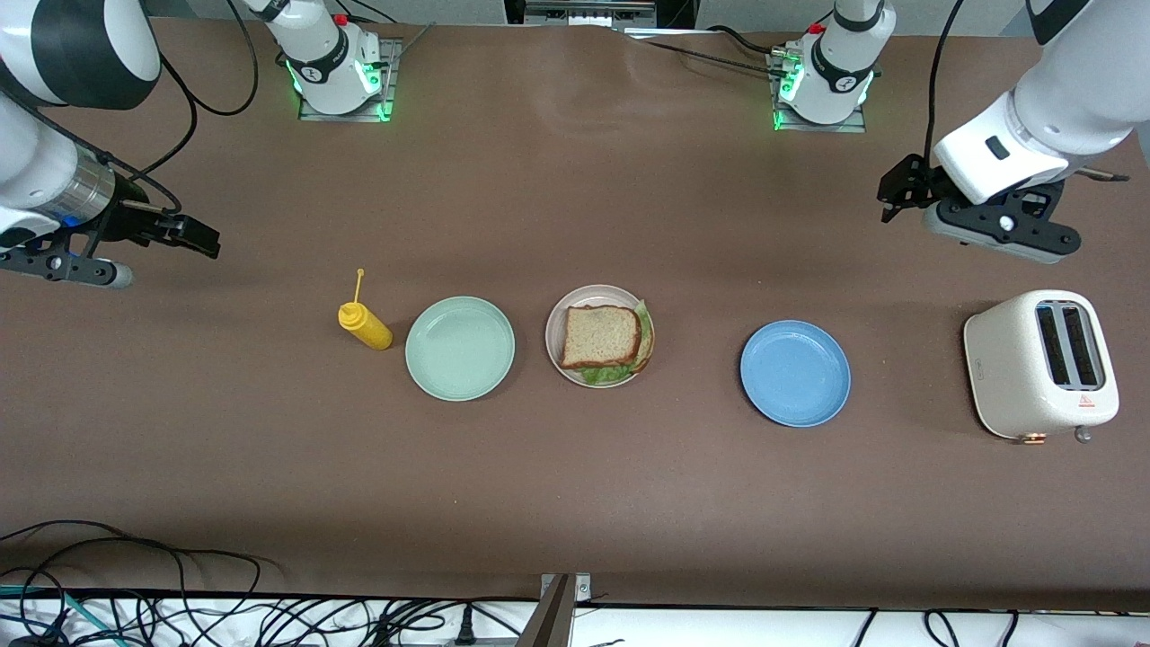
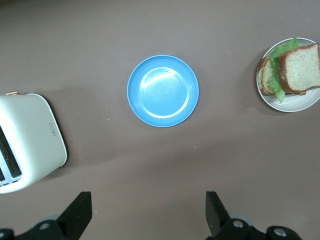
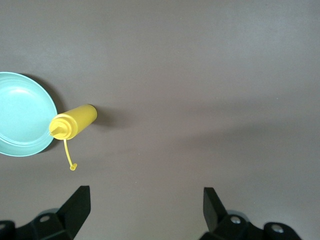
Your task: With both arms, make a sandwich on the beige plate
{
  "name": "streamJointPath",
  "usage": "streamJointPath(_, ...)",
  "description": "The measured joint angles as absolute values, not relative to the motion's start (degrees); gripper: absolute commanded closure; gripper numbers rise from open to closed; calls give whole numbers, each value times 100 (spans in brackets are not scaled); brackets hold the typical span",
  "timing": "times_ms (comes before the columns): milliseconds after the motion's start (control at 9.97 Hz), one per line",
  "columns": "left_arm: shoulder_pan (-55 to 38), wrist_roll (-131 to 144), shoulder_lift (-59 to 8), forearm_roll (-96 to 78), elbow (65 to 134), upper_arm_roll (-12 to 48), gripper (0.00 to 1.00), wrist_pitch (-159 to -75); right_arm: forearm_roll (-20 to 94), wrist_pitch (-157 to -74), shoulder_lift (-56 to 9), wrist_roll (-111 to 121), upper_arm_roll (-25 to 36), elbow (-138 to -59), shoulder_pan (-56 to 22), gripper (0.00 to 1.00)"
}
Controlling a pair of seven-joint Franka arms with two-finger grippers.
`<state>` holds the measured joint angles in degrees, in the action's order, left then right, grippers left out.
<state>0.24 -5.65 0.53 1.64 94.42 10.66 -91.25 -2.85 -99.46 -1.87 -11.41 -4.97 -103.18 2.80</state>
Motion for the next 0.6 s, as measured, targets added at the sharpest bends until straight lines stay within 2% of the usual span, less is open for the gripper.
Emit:
streamJointPath(301,44,-479,144,-209,9628,653,0,-9182,-285,-9933,-199,-1141,-524,-10307,205,0)
streamJointPath(602,55,-475,127,-224,9632,574,0,-9204,-285,-9926,-199,-1141,-524,-10305,197,0)
